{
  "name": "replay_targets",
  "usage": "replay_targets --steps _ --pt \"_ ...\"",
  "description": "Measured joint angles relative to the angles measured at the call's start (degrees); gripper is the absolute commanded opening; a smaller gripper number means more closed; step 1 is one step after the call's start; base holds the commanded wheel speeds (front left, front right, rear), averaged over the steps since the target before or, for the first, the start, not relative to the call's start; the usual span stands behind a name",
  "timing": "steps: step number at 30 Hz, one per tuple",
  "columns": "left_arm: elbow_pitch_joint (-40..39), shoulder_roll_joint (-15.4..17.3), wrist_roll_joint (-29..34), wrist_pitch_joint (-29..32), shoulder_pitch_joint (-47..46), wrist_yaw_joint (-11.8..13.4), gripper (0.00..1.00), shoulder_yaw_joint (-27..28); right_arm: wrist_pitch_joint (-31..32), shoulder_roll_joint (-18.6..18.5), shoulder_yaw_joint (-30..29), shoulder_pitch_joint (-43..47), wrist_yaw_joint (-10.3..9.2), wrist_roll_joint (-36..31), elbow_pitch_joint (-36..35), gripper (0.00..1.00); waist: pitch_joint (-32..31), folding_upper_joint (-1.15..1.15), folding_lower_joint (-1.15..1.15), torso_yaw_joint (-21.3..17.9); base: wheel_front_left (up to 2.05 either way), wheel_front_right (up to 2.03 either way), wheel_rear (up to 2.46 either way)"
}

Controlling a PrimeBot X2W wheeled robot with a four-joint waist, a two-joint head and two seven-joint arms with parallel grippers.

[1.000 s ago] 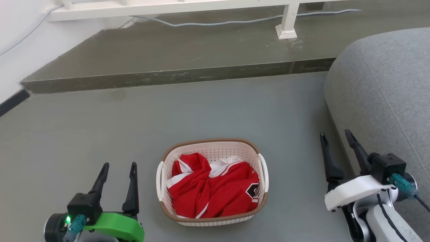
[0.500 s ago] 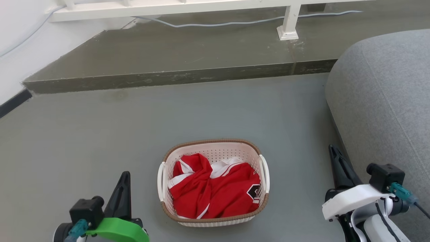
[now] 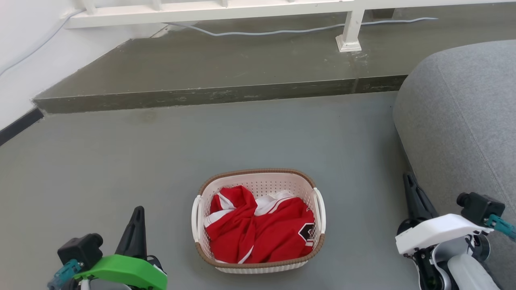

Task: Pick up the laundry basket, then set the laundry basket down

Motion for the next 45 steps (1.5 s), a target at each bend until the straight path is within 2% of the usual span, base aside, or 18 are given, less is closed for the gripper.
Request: replay_targets --steps 45 --pt "4.89 -1.05 -32.86 7.10 -1.95 -5.63 0.00 8.18 8.21 1.76 -9.59 -1.54 5.44 33.93 2.59 0.00 -1.89 0.00 0.00 1.77 0.00 0.00 0.00"
